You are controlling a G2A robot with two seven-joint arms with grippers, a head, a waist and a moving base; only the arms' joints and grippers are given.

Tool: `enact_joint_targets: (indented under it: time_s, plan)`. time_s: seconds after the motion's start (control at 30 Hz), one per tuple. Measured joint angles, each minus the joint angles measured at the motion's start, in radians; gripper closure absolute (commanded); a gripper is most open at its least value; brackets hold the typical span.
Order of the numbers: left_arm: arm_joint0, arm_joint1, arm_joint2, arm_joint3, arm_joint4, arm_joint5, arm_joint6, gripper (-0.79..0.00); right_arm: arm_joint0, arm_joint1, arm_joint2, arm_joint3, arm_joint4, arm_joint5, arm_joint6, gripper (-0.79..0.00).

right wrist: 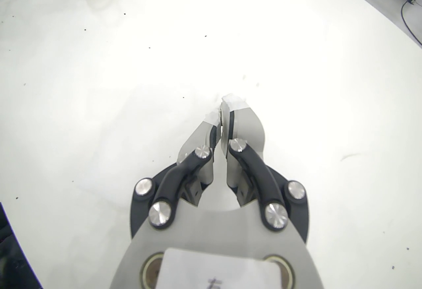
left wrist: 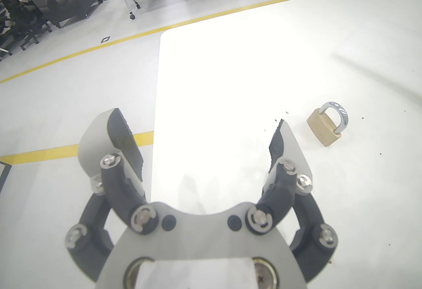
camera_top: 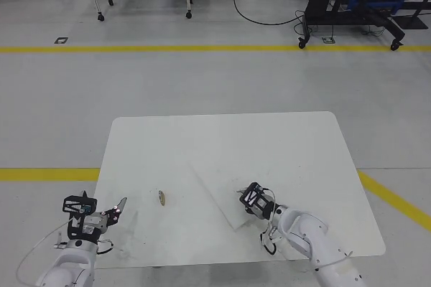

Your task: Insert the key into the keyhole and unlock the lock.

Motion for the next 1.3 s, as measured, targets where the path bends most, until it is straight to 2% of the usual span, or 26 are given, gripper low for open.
enact_joint_targets:
  time_s: [0.17,0.3,0.53,0.67,0.77,0.87,0.97,1.07,1.13,1.3]
  plan:
    - [0.0,0.0,0.0,0.0,0.0,0.0,0.0,-0.785,-0.021,0.011,0.023,-0.033,-0.031,-0.05,-0.023,0.0]
    - [0.0,0.0,0.0,0.0,0.0,0.0,0.0,-0.785,-0.031,0.025,0.039,-0.052,-0.118,-0.125,-0.068,0.0]
    - [0.003,0.0,-0.003,-0.007,0.005,0.007,0.005,-0.785,-0.031,0.024,0.039,-0.051,-0.114,-0.123,-0.067,0.0]
    - [0.041,-0.001,0.003,-0.115,0.097,0.049,-0.013,-0.785,-0.033,0.026,0.034,-0.036,-0.12,-0.136,-0.073,0.0]
    - [0.059,0.001,0.039,-0.238,0.188,0.005,-0.052,-0.785,-0.022,0.029,0.022,-0.025,-0.146,-0.18,-0.087,0.0]
    - [0.048,0.004,0.093,-0.325,0.284,-0.066,-0.099,-0.785,-0.016,0.033,0.02,-0.02,-0.164,-0.212,-0.103,0.0]
    - [-0.003,0.002,0.183,-0.338,0.364,-0.147,-0.162,-0.785,-0.011,0.037,0.025,-0.02,-0.171,-0.23,-0.121,0.0]
    - [-0.087,-0.011,0.288,-0.29,0.321,-0.21,-0.251,-0.785,-0.006,0.04,0.03,-0.014,-0.172,-0.247,-0.143,0.0]
    - [-0.157,-0.019,0.354,-0.248,0.269,-0.202,-0.312,-0.785,-0.002,0.042,0.029,-0.009,-0.174,-0.256,-0.155,0.0]
    - [-0.278,-0.048,0.527,-0.138,0.421,-0.14,-0.353,-0.785,0.012,0.045,0.022,0.006,-0.181,-0.28,-0.176,0.0]
